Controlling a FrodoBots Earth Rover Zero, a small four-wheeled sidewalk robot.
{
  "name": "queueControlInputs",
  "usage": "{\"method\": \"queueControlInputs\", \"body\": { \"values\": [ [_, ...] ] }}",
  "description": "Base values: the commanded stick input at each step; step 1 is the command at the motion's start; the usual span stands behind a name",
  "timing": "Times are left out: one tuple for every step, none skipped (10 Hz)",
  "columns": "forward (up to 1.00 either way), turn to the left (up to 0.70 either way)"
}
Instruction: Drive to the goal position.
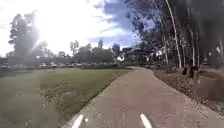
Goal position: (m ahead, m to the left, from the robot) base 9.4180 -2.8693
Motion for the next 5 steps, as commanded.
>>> {"method": "queueControlInputs", "body": {
  "values": [
    [1.00,0.00],
    [1.00,0.00],
    [1.00,0.00],
    [1.00,0.00],
    [1.00,0.00]
  ]
}}
